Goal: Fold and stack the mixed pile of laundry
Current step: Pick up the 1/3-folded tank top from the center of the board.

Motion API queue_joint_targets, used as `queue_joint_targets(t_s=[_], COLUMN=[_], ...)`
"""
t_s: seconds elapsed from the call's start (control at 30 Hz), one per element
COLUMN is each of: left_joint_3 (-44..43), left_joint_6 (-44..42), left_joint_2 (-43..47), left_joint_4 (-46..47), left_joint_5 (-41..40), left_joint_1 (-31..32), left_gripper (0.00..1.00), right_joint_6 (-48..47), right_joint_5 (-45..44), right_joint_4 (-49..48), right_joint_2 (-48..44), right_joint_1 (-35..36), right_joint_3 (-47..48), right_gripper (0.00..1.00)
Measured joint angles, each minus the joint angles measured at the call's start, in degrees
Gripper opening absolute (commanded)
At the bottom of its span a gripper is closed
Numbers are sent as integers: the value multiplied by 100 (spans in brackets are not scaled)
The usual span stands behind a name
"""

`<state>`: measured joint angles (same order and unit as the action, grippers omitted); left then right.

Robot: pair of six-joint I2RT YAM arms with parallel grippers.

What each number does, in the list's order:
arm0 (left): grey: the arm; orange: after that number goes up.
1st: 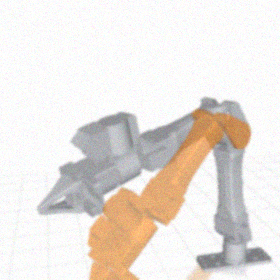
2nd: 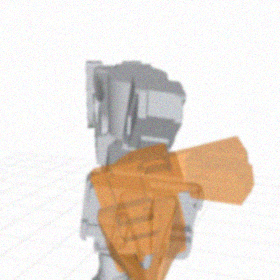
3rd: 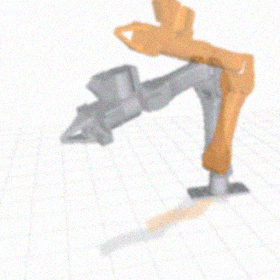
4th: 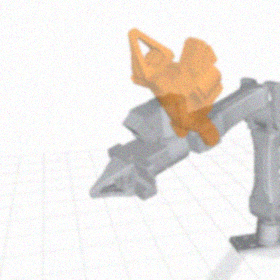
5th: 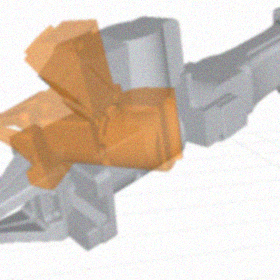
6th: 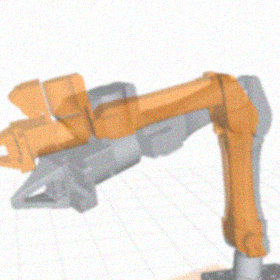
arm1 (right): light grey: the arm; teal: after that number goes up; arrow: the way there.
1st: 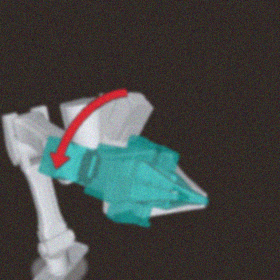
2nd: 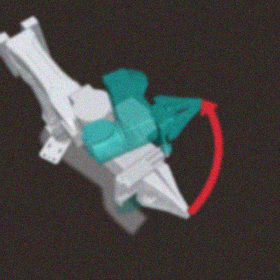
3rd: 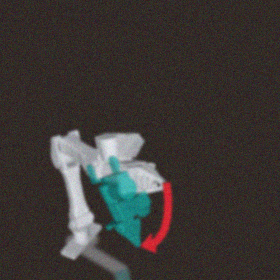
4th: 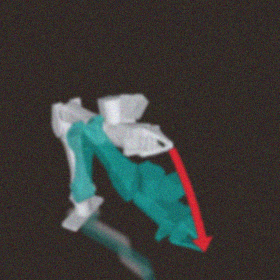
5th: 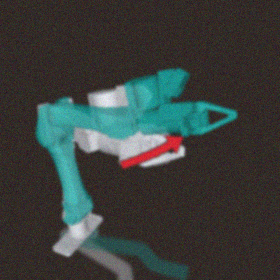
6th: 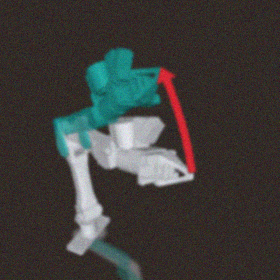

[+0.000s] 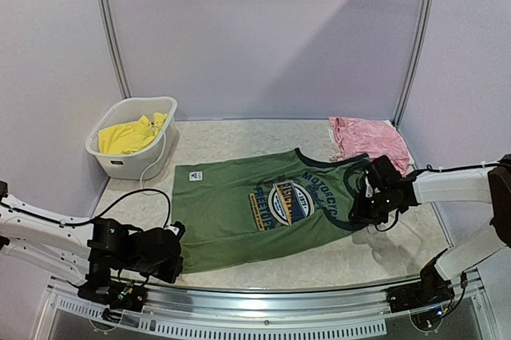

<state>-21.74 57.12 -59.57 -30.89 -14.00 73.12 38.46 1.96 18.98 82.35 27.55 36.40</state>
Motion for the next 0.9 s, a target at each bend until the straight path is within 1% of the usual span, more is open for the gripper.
queue_joint_targets(t_s=[0.13, 0.37, 0.63, 0.67, 0.8, 0.9], left_joint_3=[-7, -9, -11, -15, -101, -216], left_joint_6=[131, 367, 592, 612, 680, 702], left_joint_2=[151, 332, 610, 669, 927, 1025], left_joint_4=[-382, -758, -1322, -1423, -1792, -2004], left_joint_5=[44, 157, 286, 299, 243, 24], left_joint_1=[157, 452, 697, 715, 743, 750], left_gripper=[0, 0, 0, 3, 35, 48], right_joint_6=[435, 1150, 2116, 2236, 2516, 2535], right_joint_5=[-297, -946, -1449, -1482, -1547, -1725], right_joint_4=[221, 417, 1237, 1403, 2146, 2675], right_joint_2=[-457, -708, -1134, -1207, -1521, -1705], right_joint_1=[481, 1172, 2326, 2446, 2649, 2649], right_joint_3=[-337, -538, -673, -675, -627, -341], right_gripper=[34, 34, 36, 37, 48, 52])
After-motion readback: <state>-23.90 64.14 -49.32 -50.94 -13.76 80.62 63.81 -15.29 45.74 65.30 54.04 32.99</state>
